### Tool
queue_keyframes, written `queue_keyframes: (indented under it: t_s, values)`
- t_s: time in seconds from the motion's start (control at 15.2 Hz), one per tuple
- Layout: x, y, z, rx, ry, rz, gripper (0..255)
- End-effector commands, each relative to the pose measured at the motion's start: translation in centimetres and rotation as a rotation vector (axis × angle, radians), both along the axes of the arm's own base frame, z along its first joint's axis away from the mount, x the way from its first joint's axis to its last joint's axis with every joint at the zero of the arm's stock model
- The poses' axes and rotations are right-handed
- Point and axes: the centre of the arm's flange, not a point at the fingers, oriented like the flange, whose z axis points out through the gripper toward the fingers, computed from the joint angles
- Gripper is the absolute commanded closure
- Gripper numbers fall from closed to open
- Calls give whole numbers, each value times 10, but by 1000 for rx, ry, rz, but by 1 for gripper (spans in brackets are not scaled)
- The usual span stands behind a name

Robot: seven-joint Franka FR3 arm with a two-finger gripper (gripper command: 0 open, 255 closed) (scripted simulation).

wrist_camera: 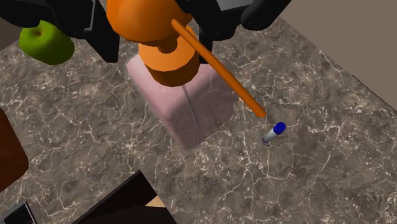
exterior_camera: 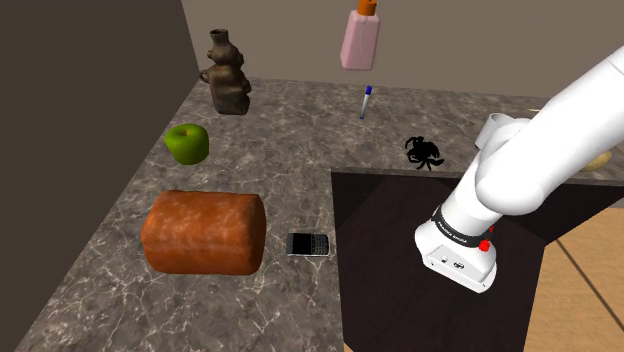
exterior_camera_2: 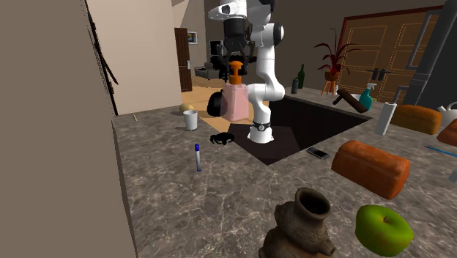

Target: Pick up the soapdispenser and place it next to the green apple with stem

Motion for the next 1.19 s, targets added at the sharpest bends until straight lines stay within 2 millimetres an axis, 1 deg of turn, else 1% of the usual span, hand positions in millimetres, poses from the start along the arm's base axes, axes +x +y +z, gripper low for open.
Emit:
queue_keyframes:
  t_s: [0.0,1.12]
  values:
    - [11,24,-6,0,-1,-2,255]
    - [85,231,-48,0,-1,-2,255]
